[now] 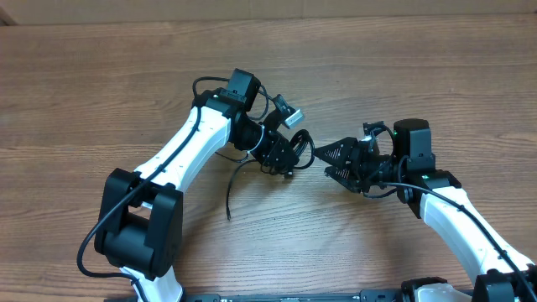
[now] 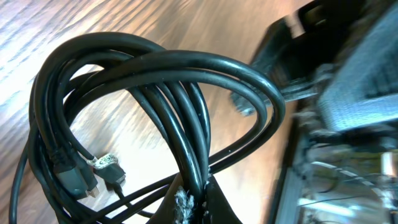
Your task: Untangle cables
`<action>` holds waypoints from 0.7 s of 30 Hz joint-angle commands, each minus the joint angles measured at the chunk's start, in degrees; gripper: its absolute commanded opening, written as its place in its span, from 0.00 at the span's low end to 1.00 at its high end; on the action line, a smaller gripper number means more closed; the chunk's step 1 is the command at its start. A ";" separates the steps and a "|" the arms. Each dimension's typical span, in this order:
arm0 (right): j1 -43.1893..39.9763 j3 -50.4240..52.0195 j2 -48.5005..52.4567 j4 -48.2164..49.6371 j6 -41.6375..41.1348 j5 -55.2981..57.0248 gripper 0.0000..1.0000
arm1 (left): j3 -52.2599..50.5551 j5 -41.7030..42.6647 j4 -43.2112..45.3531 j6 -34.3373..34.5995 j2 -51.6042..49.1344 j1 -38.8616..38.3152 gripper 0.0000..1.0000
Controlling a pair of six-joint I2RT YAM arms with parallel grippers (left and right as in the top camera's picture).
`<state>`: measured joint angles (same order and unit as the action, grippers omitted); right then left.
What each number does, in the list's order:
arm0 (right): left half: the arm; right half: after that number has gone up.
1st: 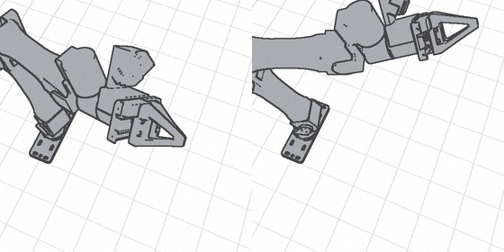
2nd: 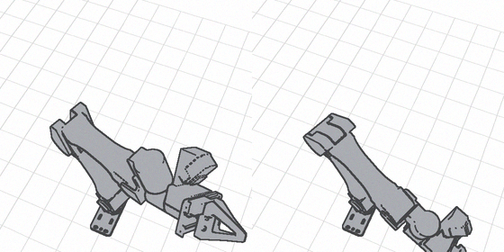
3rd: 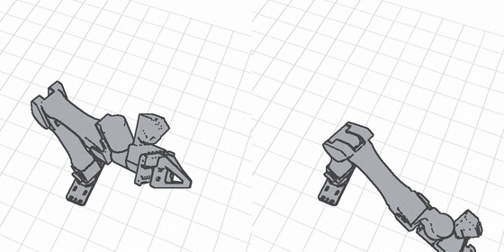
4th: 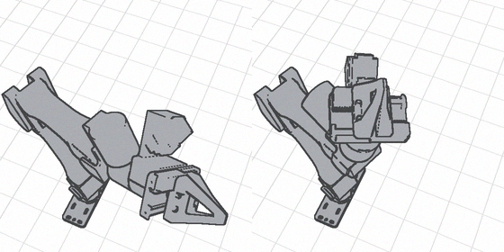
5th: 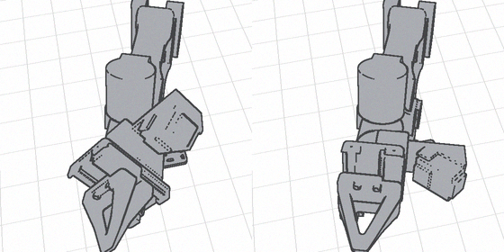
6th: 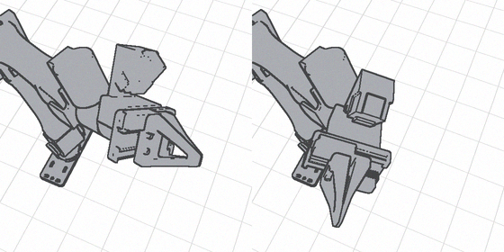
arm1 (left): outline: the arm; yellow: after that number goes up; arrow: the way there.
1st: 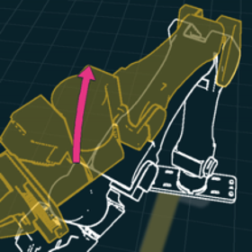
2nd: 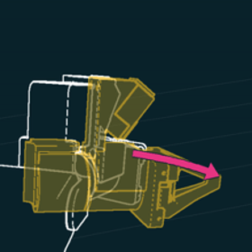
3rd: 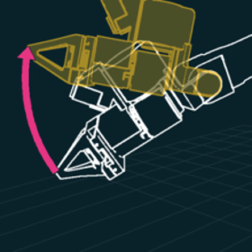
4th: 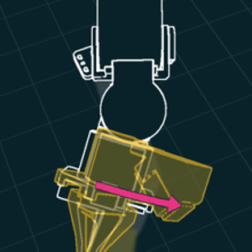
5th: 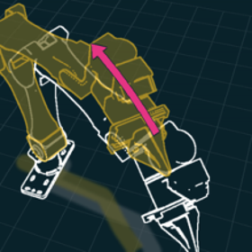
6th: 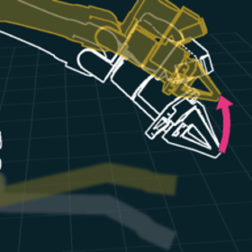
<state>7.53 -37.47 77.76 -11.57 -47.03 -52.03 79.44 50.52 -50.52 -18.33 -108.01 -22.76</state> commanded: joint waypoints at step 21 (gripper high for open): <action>2.89 0.00 -0.26 0.55 2.60 16.55 0.48 | 1.40 9.55 -4.09 2.23 -0.31 -0.98 0.04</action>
<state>8.75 -37.50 77.76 -11.42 -44.97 -41.93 79.44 57.30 -54.30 -17.65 -108.01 -23.00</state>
